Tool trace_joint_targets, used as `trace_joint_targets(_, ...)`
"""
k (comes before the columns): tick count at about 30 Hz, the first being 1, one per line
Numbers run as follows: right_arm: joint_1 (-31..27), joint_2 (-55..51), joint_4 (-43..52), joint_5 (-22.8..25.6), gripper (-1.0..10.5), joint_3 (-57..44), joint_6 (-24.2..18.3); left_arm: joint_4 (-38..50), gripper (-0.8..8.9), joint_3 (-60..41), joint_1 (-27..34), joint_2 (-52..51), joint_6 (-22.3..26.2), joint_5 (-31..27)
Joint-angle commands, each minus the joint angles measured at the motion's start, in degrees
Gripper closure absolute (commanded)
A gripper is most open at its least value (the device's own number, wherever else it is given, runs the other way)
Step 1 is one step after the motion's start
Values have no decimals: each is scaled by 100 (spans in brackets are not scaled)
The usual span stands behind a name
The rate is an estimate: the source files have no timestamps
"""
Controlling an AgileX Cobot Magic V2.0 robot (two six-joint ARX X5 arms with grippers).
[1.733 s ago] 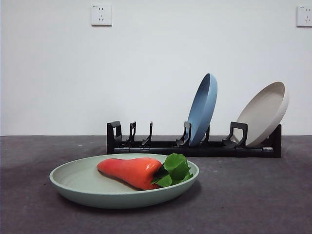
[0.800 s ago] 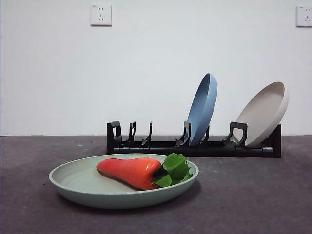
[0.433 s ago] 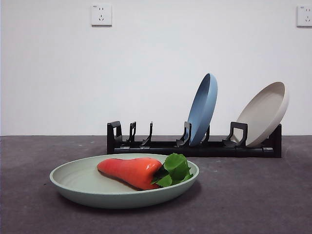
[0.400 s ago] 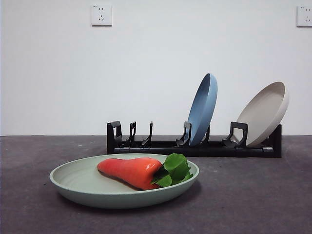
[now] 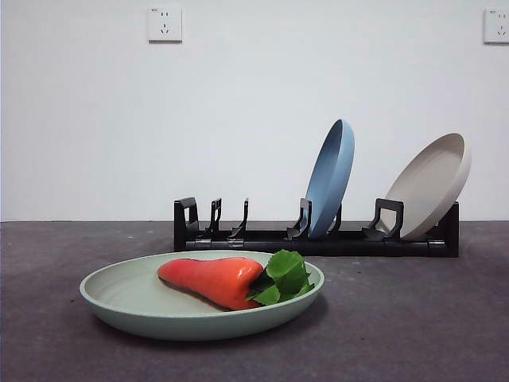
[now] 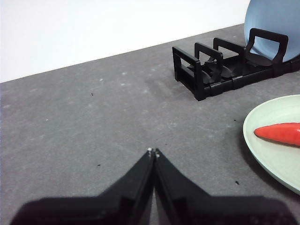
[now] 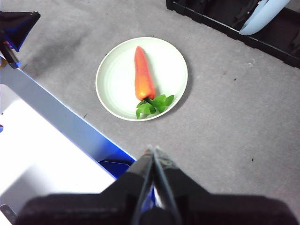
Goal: Take the green plate from the plate rack,put the plate on the table,take the carrot from the table,put the carrot in the plate
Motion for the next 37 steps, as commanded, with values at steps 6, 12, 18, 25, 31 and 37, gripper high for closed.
trace_joint_targets(6, 9, -42, 28, 15, 945, -13, 59, 15, 817, -76, 15, -24, -57, 0)
trace_joint_targets(12, -166, -188, 59, 96, 945, -13, -199, 15, 817, -76, 15, -24, -57, 0)
trace_joint_targets(18, -1252, -693, 1281, 116, 945, -129, -461, 15, 817, -76, 15, -24, -57, 0)
trace_joint_targets(25, -3429, -1770, 3252, -914, 945, -1364, -680, 15, 817, -76, 15, -24, -57, -2)
trace_joint_targets(31, -4360, -2865, 4964, -1084, 945, -3379, -938, 17, 817, -76, 15, -24, -57, 0)
trace_joint_targets(37, -4544, -3834, 6284, -1051, 945, -5287, -850, 17, 817, -76, 15, -24, -57, 0)
